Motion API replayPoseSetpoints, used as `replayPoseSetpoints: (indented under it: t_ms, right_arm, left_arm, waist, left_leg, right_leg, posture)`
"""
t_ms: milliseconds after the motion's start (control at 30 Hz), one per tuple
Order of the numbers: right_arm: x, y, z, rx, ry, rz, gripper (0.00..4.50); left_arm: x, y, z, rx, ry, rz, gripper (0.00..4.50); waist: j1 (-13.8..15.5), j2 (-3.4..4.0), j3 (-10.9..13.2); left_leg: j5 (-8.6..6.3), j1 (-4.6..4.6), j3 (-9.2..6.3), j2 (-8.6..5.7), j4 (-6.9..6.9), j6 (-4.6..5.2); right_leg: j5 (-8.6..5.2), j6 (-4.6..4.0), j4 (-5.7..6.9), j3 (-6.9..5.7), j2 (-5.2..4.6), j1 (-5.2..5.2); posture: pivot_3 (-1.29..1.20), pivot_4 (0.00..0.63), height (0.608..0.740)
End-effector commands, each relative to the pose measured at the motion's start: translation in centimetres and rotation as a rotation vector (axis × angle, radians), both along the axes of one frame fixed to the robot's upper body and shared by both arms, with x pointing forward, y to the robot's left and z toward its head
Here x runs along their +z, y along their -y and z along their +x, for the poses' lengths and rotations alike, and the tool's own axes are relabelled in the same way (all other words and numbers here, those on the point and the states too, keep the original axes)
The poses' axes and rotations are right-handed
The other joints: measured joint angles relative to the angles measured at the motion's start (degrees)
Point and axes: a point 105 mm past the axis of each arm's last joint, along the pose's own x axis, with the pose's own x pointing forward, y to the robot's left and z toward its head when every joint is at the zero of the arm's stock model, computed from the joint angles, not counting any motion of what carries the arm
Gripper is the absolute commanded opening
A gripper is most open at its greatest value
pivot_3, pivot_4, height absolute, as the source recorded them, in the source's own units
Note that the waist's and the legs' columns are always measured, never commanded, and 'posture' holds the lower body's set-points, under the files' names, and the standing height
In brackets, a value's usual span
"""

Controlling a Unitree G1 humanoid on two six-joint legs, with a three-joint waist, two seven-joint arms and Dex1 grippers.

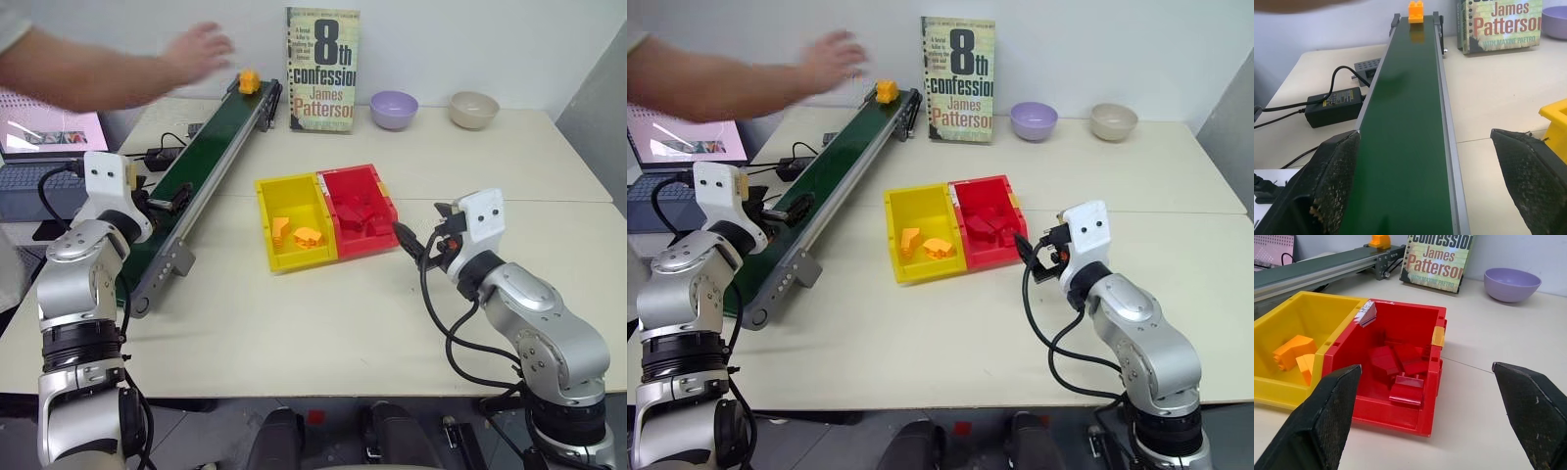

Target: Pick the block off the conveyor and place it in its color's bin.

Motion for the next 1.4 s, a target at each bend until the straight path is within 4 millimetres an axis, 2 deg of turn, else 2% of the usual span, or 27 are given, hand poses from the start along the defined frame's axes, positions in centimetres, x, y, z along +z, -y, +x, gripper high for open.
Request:
replayPoseSetpoints:
  t_ms: [33,467,867,1033,1300,1400]
  right_arm:
    - [1.3,0.1,-0.3,0.002,0.053,0.008,4.5]
    - [2.1,-0.4,-0.3,0.05,0.073,0.003,4.5]
    - [5.8,-4.6,-2.0,0.487,0.165,0.056,4.5]
    - [6.1,-5.6,-2.8,0.593,0.16,0.055,4.5]
    - [6.3,-6.0,-3.0,0.628,0.168,0.05,4.5]
    - [6.2,-6.6,-3.8,0.698,0.159,0.041,4.5]
  left_arm:
    - [1.4,0.2,-0.4,-0.012,0.04,0.027,4.45]
    - [1.6,-0.6,-0.9,0.019,0.055,0.014,4.45]
    - [2.2,-1.7,-0.5,0.03,0.087,-0.023,4.45]
    - [2.5,-1.7,-0.2,0.02,0.1,-0.032,4.45]
    - [2.6,-1.4,0.0,0.004,0.103,-0.031,4.45]
    - [2.5,-1.4,0.2,0.0,0.096,-0.03,4.45]
  waist:
    - [0.0,0.0,0.0]
    - [0.0,0.0,0.0]
    - [-0.01,0.0,0.0]
    - [0.03,0.0,0.0]
    - [0.01,0.0,0.0]
    - [0.02,0.0,0.0]
  left_leg:
    - [0.0,0.0,0.0,0.0,0.0,0.0]
    - [0.0,0.0,-0.01,0.0,0.0,0.0]
    - [0.0,0.01,-0.05,0.01,0.0,0.0]
    - [0.0,-0.03,-0.05,0.01,-0.01,0.0]
    - [0.0,-0.03,-0.06,0.01,-0.01,0.0]
    - [0.0,-0.02,-0.08,0.02,-0.01,0.0]
  right_leg:
    - [0.0,0.0,0.0,0.0,0.0,0.0]
    - [0.0,0.0,0.0,0.0,0.0,0.0]
    - [0.0,0.0,-0.01,-0.05,0.01,0.01]
    - [0.0,0.0,-0.04,-0.04,0.0,0.0]
    - [0.0,-0.01,-0.02,-0.03,-0.02,0.0]
    - [0.0,-0.01,-0.01,-0.04,-0.02,0.0]
  posture:
    - [0.0,0.15,0.74]
    - [0.0,0.15,0.74]
    - [0.0,0.15,0.74]
    - [0.0,0.15,0.74]
    - [0.0,0.15,0.74]
    - [0.0,0.15,0.74]
